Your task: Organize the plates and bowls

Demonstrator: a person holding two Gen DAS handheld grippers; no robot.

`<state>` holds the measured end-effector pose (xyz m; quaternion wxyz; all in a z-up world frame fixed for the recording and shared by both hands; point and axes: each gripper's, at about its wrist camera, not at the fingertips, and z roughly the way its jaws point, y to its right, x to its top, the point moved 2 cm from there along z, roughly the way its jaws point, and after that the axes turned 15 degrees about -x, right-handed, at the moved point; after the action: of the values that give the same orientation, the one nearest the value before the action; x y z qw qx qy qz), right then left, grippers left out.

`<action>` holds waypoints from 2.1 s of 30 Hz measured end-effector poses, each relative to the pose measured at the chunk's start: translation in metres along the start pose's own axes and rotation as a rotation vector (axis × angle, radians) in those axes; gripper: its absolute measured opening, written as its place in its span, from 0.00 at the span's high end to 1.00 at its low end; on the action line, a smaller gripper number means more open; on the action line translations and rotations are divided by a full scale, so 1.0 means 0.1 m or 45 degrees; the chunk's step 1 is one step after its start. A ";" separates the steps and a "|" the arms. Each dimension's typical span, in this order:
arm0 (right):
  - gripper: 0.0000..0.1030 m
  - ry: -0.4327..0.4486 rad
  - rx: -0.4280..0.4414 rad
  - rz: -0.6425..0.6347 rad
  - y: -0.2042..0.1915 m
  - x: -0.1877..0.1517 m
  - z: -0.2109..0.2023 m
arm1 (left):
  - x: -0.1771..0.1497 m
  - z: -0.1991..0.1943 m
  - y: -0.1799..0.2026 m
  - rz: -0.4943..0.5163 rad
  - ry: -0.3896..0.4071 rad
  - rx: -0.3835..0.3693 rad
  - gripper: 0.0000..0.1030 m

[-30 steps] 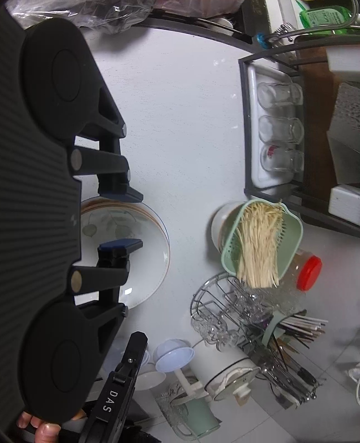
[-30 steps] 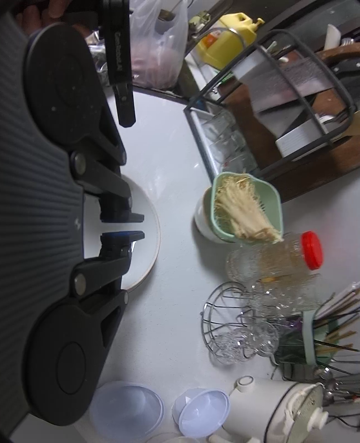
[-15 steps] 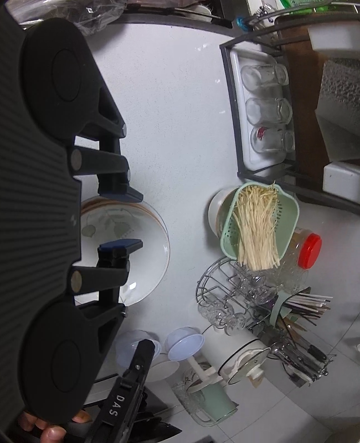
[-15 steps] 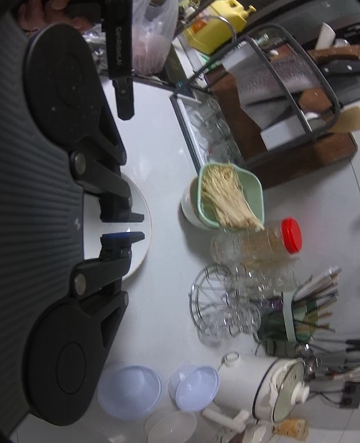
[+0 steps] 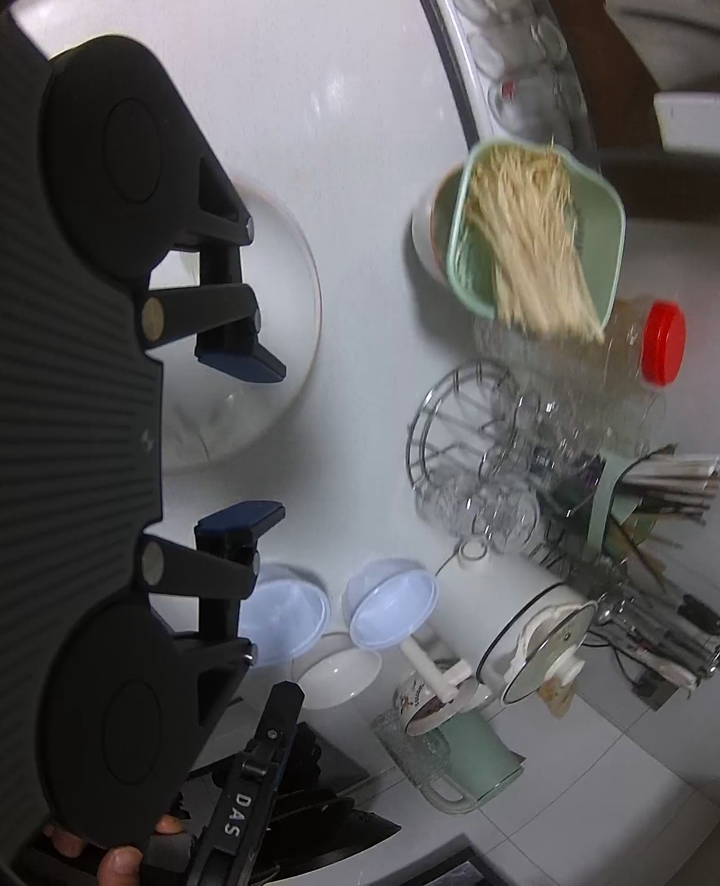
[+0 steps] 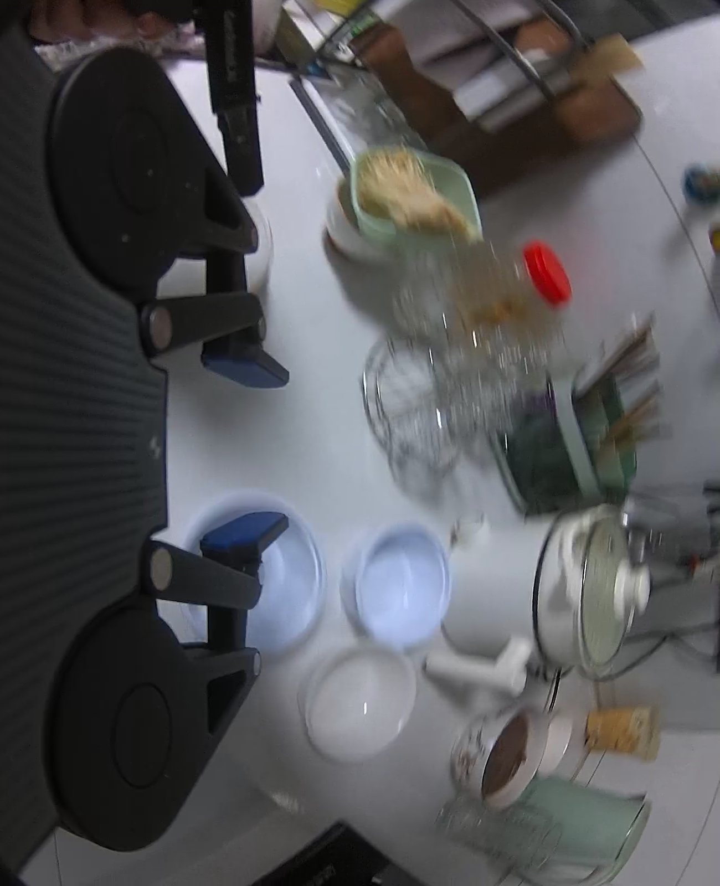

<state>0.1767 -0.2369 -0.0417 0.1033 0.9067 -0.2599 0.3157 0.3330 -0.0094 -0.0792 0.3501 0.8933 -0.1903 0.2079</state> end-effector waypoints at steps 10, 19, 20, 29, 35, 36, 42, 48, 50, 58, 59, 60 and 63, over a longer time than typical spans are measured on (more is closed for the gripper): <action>0.50 -0.146 -0.038 0.012 0.72 -0.04 0.71 | 0.04 0.86 0.47 -0.051 -0.080 -0.006 0.49; 0.57 -0.220 -0.015 -0.034 0.84 -0.08 1.18 | -0.01 1.55 0.49 -0.112 -0.208 0.039 0.50; 0.58 -0.221 -0.014 -0.037 0.85 -0.06 1.23 | -0.01 1.62 0.48 -0.123 -0.219 0.034 0.50; 0.79 -0.275 0.047 -0.114 0.83 0.00 1.55 | 0.01 2.09 0.63 -0.092 -0.281 0.038 0.71; 0.82 -0.313 0.083 -0.081 0.87 0.03 1.64 | -0.02 2.21 0.65 -0.116 -0.326 -0.014 0.82; 0.82 -0.321 0.088 -0.075 0.88 0.02 1.65 | -0.03 2.23 0.65 -0.119 -0.333 -0.017 0.83; 0.82 -0.334 0.109 -0.060 0.85 0.02 1.64 | -0.01 2.19 0.63 -0.129 -0.330 -0.023 0.83; 0.82 -0.310 0.159 -0.073 0.73 0.12 1.53 | 0.03 1.94 0.58 -0.149 -0.274 0.002 0.83; 0.82 -0.299 0.186 -0.087 0.66 0.16 1.51 | 0.05 1.84 0.54 -0.164 -0.249 0.020 0.83; 0.82 -0.304 0.281 -0.169 0.25 0.24 1.51 | 0.06 1.51 0.18 -0.330 -0.178 0.082 0.83; 0.82 -0.306 0.290 -0.179 0.21 0.23 1.51 | 0.06 1.48 0.14 -0.342 -0.169 0.092 0.83; 0.82 -0.313 0.303 -0.185 0.18 0.23 1.52 | 0.05 1.46 0.11 -0.350 -0.163 0.105 0.83; 0.82 -0.330 0.321 -0.212 0.08 0.19 1.56 | 0.04 1.44 0.06 -0.347 -0.162 0.131 0.83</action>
<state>0.2660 -0.3061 -0.1509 -0.0199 0.9638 -0.1536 0.2168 0.3675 -0.1152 -0.1704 0.3160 0.9390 -0.0783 0.1108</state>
